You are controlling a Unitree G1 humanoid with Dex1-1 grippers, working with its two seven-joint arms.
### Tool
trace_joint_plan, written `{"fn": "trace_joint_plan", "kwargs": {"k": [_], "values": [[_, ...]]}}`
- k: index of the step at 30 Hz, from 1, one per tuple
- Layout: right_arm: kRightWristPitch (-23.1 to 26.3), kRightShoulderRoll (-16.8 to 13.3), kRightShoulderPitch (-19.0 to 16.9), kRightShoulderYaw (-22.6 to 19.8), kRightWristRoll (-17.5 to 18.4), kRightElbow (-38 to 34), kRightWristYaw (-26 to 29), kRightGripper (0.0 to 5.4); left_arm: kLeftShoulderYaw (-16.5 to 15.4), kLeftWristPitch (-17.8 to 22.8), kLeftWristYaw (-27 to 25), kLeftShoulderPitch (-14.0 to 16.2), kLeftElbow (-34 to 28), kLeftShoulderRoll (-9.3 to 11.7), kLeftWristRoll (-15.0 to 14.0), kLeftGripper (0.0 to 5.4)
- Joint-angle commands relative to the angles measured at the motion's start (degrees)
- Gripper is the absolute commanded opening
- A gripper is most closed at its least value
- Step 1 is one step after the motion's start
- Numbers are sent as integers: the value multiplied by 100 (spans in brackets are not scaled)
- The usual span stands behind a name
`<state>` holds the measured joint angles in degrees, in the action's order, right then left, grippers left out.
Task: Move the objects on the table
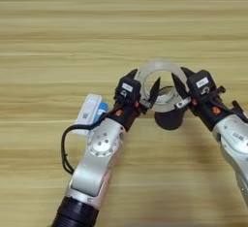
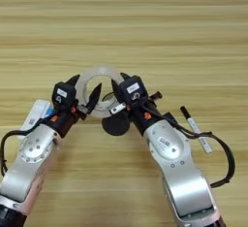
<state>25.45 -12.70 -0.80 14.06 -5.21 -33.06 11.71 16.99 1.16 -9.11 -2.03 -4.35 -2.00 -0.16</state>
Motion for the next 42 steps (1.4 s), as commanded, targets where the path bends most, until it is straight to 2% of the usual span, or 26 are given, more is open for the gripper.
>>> {"fn": "trace_joint_plan", "kwargs": {"k": [1, 15, 42], "values": [[-213, 11, 79, -71, -63, 96, -37, 107, -23, 16, 39, -2, 40, -3, 84, 282], [-377, 38, 62, -65, -143, 280, -25, 106, -20, 9, 51, 3, 21, 10, 93, 161], [-402, 63, 78, -87, -153, 346, -3, 106, -25, -26, 36, 2, 31, 30, 9, 144]]}}
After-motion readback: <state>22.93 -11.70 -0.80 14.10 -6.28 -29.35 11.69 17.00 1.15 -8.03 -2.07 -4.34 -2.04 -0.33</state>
